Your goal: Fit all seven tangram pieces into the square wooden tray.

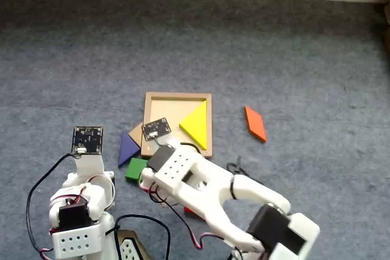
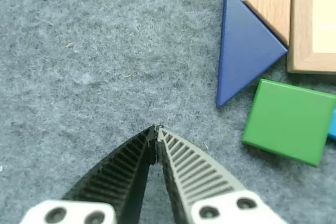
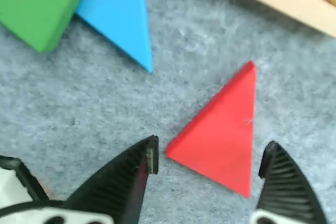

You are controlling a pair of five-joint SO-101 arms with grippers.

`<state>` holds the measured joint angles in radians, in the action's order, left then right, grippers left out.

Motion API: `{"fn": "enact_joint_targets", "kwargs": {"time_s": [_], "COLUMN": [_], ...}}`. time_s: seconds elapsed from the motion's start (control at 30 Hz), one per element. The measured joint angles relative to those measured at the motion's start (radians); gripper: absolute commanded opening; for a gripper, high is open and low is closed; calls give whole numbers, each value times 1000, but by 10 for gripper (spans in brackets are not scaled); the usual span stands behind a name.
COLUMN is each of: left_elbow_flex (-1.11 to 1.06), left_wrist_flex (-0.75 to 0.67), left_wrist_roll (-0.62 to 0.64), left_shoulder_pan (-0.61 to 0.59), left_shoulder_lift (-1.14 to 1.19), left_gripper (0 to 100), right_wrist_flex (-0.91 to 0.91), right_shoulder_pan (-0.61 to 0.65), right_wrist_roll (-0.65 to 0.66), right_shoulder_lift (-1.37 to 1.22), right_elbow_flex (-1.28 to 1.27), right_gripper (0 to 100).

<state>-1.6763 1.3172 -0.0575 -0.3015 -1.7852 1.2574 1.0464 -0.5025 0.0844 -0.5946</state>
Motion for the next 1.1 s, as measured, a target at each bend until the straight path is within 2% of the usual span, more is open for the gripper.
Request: {"fn": "enact_joint_targets", "kwargs": {"time_s": [0.23,0.63,0.8,1.1], "left_elbow_flex": [0,0,0,0], "left_wrist_flex": [0,0,0,0], "left_wrist_roll": [0,0,0,0], "left_shoulder_pan": [0,0,0,0], "left_shoulder_lift": [0,0,0,0], "left_gripper": [34,34,34,34], "right_wrist_flex": [-149,-169,-172,-172], "right_shoulder_pan": [-11,-41,23,37], "right_wrist_roll": [0,0,-5,-6], "right_shoulder_lift": [232,176,173,173], "right_elbow_flex": [-213,-264,-269,-269], "right_gripper": [301,302,302,302]}}
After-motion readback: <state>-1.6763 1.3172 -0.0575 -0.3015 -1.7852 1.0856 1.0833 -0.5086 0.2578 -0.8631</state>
